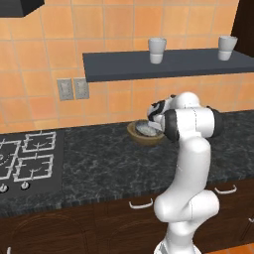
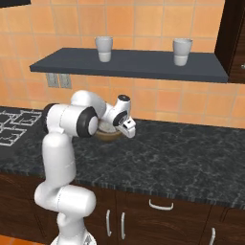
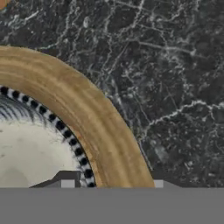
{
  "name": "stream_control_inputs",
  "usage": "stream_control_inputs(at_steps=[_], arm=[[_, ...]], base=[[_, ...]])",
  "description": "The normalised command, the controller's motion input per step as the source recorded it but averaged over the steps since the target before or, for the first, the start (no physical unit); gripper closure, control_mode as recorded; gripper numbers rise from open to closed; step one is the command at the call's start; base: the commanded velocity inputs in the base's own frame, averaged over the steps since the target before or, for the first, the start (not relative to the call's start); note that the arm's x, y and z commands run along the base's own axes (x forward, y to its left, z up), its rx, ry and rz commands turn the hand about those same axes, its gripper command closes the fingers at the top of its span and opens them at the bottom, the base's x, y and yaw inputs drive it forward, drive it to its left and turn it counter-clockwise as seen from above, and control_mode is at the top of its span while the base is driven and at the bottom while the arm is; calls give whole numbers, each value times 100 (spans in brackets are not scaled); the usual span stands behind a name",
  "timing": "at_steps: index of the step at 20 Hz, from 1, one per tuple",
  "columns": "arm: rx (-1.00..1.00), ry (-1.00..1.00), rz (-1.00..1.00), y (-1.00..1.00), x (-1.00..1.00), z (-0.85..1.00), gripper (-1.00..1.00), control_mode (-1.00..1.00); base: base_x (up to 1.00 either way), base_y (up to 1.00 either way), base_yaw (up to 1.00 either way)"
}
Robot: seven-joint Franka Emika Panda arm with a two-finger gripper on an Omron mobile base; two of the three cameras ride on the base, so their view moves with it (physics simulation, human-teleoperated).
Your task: Pick up the bowls on the counter and stack them on top of one another in the open cabinet. Place the smaller bowl on top of the larger bowl.
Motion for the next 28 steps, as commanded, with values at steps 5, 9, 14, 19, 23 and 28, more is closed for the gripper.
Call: stream_control_inputs(at_steps=[5, 9, 14, 19, 23, 28], arm=[[2, -11, -1, 8, -54, 78, 100, -100], [4, -17, 0, 19, -100, 90, 100, -100], [2, -12, 0, 31, -100, 96, 100, -100], [3, -4, 2, 47, -100, 100, 100, -100], [9, -5, 1, 58, -100, 100, 100, -100], [10, -3, 1, 54, -100, 100, 100, -100]], base=[[0, 0, 0], [0, 0, 0], [0, 0, 0], [0, 0, 0], [0, 0, 0], [0, 0, 0]])
